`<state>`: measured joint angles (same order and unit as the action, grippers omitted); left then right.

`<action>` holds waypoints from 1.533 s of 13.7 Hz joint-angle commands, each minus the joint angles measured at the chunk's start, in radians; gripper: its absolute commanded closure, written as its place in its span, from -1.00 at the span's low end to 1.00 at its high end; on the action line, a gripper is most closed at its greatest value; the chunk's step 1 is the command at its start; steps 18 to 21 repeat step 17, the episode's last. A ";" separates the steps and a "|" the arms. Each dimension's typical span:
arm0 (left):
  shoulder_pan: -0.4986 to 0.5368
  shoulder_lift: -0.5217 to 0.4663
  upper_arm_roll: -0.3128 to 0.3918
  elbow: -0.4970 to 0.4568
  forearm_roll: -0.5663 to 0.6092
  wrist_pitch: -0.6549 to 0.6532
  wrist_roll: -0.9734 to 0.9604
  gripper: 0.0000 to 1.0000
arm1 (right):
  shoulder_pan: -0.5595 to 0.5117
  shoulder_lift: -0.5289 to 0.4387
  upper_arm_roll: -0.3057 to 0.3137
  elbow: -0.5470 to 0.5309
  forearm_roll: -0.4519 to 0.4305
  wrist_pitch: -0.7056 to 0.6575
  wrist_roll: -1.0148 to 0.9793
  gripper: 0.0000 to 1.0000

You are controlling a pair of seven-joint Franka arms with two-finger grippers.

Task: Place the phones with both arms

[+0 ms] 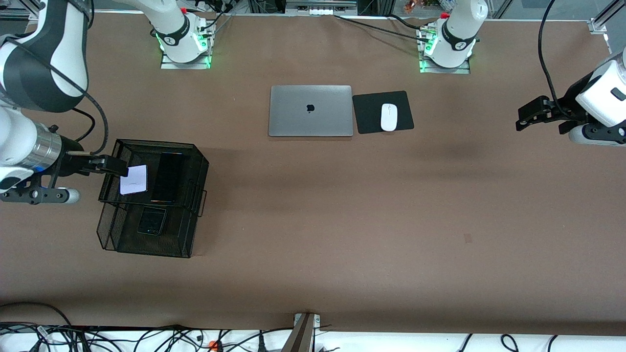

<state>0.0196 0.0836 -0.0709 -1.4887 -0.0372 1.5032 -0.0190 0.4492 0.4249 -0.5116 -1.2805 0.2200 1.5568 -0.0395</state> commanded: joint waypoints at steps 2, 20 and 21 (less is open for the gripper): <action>0.002 -0.015 0.005 -0.002 -0.013 -0.012 -0.001 -1.00 | -0.289 -0.104 0.390 0.020 -0.180 -0.035 0.023 -0.99; 0.005 -0.013 0.006 -0.002 -0.010 -0.006 0.001 -1.00 | -0.426 -0.202 0.532 -0.143 -0.238 0.097 0.021 -1.00; 0.005 -0.013 0.006 -0.002 -0.010 -0.006 0.001 -1.00 | -0.426 -0.202 0.532 -0.143 -0.238 0.097 0.021 -1.00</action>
